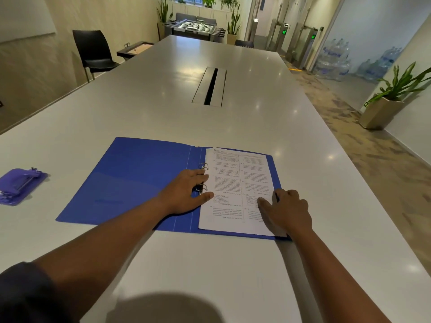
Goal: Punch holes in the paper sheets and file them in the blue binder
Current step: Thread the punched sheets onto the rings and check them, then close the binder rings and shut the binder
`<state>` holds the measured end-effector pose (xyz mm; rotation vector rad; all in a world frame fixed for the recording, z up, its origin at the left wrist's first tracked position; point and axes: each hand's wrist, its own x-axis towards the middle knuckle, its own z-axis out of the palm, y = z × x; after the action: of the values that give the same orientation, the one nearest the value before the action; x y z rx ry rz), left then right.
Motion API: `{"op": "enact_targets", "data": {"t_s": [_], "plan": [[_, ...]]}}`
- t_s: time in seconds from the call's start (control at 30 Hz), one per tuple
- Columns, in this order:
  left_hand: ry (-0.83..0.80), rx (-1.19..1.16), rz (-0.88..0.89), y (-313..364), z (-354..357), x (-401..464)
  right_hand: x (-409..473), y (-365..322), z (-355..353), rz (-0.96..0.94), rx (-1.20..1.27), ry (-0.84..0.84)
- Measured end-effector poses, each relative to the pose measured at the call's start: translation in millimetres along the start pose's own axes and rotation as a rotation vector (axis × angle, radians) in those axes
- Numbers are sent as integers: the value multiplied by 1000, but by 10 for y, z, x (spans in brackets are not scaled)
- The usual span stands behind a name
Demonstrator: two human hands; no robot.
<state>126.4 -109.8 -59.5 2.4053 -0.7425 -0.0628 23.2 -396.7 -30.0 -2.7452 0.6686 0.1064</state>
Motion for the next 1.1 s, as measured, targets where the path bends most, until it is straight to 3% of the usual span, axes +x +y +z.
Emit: {"op": "enact_targets", "data": {"t_s": [0.27,0.37,0.47,0.93,1.1], "plan": [[-6,29,20,-58,-40,44,-137,-104,143,17,-70,86],[-9,43,34,-62,-39,47,-204,-216,233,-98,-98,158],[-11,48,33,-59,-41,45,-288,-344,338,-208,-128,112],[45,168,120,22,-148,-102,-413,-371,436,-212,-139,111],[148,226,69,-110,-298,-242,-515,-401,458,-283,-211,339]]}}
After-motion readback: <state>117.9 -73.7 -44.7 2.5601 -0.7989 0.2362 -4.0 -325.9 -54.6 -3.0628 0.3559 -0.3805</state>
